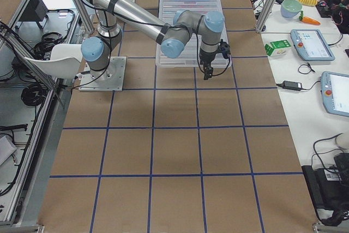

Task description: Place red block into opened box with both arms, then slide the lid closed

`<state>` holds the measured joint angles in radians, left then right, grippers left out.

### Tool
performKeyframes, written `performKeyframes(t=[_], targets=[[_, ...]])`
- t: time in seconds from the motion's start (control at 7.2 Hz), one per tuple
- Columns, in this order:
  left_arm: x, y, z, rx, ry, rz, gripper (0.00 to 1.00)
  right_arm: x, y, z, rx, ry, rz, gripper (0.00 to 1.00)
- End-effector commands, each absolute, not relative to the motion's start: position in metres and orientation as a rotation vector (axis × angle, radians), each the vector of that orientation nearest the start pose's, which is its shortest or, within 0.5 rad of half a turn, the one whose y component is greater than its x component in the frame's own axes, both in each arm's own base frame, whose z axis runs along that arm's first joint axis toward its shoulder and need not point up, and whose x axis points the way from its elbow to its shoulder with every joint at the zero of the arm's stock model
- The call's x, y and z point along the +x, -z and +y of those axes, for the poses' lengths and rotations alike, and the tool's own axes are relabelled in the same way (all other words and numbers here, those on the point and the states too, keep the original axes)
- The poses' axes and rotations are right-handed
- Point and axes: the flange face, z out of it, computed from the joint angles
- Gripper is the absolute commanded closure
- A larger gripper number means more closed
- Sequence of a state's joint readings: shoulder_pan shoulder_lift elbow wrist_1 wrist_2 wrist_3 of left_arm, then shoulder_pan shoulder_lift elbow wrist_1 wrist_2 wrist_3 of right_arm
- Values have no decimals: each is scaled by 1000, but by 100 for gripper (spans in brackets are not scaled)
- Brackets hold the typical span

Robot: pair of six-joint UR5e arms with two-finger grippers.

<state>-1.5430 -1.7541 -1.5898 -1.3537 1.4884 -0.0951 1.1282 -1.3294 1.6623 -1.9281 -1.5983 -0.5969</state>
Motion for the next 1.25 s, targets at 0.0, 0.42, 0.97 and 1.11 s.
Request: performKeyframes(t=[0.0,0.42,0.97,1.11], targets=[[-112,-466,-549,-168,36,3180,0,-129,-352,-575,-268,25,3173,0],[-89,-534,-500,84,141,3121,0,-127,-357,-575,-241,35,3177,0],[-88,-526,-512,-47,145,3142,0,-23,-473,-573,-81,24,3176,0],[-88,-524,-513,-57,143,3142,0,4,-498,-572,-5,5,3169,0]])
